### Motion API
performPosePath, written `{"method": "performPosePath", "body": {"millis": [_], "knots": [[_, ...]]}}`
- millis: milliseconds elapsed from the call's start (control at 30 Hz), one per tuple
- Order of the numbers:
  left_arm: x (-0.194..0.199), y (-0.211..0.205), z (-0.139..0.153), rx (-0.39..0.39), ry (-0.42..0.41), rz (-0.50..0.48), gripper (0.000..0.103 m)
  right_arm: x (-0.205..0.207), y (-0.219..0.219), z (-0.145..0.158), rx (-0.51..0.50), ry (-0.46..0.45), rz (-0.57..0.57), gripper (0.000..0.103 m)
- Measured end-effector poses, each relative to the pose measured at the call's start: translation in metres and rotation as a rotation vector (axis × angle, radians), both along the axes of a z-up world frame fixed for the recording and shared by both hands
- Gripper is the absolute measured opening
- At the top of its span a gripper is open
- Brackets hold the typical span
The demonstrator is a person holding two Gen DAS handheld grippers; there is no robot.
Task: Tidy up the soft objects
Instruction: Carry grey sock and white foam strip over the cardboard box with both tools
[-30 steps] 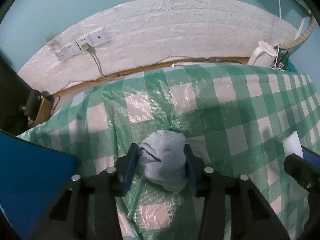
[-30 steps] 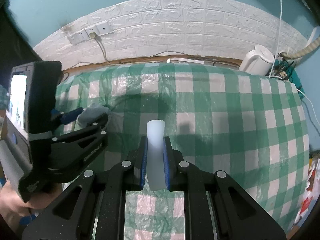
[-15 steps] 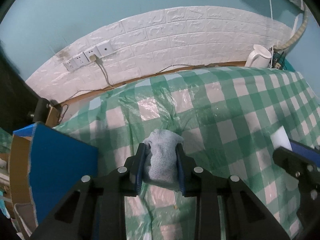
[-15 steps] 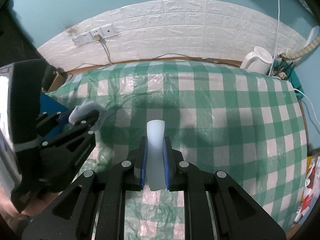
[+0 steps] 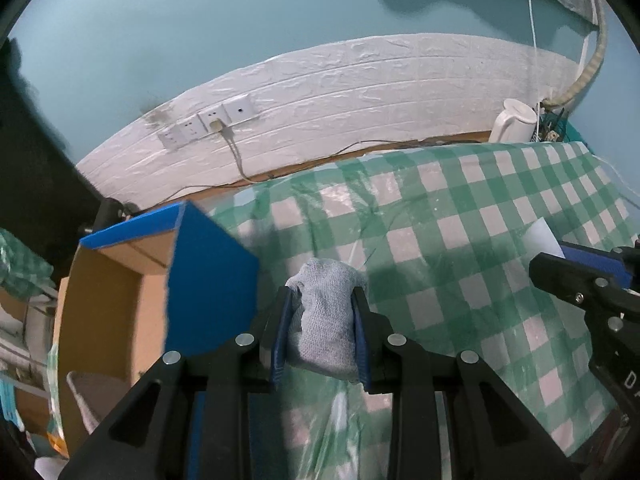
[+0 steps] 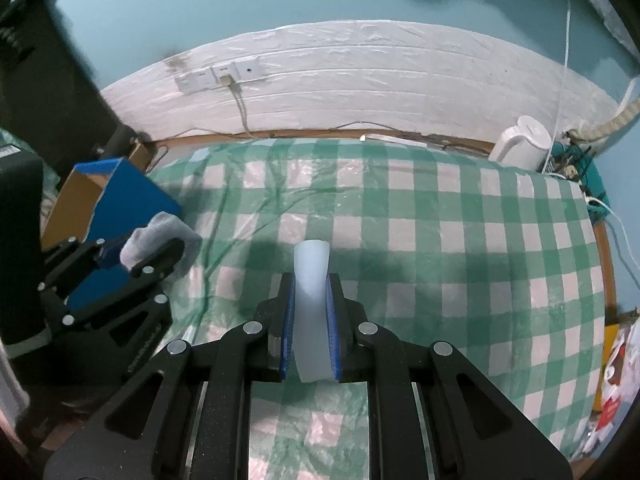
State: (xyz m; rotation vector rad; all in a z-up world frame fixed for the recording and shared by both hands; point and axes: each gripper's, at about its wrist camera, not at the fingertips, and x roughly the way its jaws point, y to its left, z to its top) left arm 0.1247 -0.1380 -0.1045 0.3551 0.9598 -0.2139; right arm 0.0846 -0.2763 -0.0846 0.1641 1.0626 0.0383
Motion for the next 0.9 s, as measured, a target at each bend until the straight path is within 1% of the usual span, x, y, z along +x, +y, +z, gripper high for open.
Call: {"method": "performPosePath", "body": {"millis": [267, 433, 667, 900], "knots": [[-0.023, 0.026, 0.019, 0.013, -0.022, 0.019, 0.028, -0.012, 0.021, 0.016, -0.002, -0.025, 0.043, 0.013], [-0.034, 0.043, 0.031, 0.003, -0.036, 0.037, 0.028, -0.015, 0.037, 0.027, 0.001, -0.044, 0.071, 0.013], [-0.049, 0.072, 0.048, -0.008, -0.060, 0.074, 0.028, -0.018, 0.071, 0.044, 0.004, -0.075, 0.138, 0.013], [-0.053, 0.110, 0.060, -0.013, -0.066, 0.138, 0.028, -0.015, 0.107, 0.052, 0.014, -0.092, 0.209, 0.013]]}}
